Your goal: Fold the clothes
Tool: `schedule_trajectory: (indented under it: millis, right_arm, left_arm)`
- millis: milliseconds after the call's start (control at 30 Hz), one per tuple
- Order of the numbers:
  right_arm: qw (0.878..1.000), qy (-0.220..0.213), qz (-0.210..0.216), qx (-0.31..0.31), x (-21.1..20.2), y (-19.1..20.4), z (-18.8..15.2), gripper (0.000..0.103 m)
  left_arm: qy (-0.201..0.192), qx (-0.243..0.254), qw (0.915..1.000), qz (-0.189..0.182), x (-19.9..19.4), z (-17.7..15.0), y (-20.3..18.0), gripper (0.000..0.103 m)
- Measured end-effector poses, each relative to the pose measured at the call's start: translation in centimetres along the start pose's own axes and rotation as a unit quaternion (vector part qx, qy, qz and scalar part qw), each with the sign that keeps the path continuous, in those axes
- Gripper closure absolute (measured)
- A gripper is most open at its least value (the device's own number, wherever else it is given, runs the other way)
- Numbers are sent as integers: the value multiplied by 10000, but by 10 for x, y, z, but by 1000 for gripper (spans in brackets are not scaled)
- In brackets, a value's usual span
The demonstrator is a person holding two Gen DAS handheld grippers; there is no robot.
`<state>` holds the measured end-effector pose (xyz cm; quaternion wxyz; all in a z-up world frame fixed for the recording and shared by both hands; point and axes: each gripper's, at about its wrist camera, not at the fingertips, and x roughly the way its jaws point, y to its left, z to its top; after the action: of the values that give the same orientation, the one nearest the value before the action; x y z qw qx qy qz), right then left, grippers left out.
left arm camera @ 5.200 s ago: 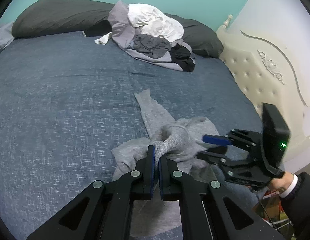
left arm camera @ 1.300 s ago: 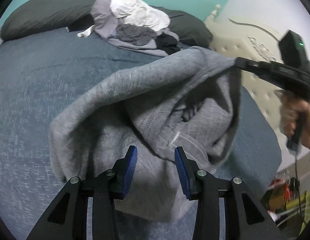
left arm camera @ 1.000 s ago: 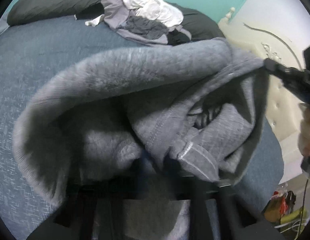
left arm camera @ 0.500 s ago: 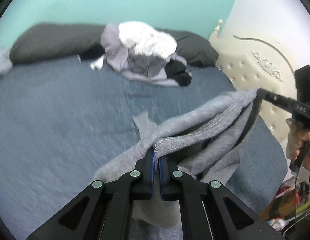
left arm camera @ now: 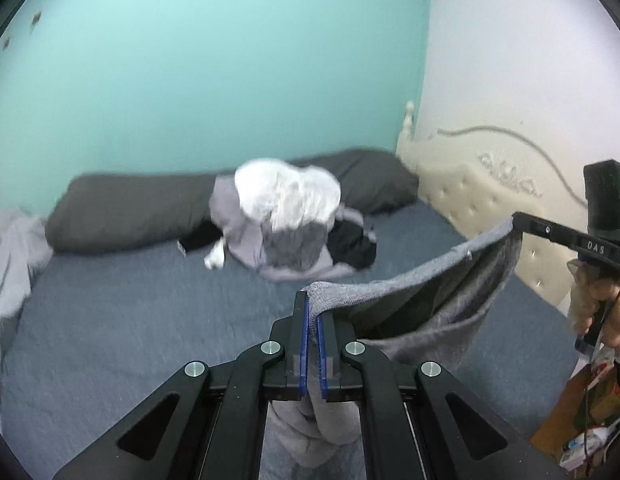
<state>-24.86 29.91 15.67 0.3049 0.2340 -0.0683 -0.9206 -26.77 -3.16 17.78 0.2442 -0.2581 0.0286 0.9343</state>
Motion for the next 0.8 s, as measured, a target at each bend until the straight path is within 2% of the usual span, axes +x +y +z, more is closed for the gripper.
schedule_trajectory:
  millis: [133,267,567,800]
  right_arm:
    - [9993,-285,41,-216,-32,21,32,99]
    - [9995,-139,-22,-290,-38,25,31,99]
    - [9976,655,-224,36,9,-5,-47,99]
    - [9936,1081,-282,191,40,-23,-101,99]
  left_arm:
    - [-80,170,9998,-21,-17,27,-7,100]
    - [130,150,9997,-147,-9,13,-11,100]
    - [733,-193,9966,-329,51,-68,-13,100]
    - [1032,-202,9940,-316,79,-110,-17,100]
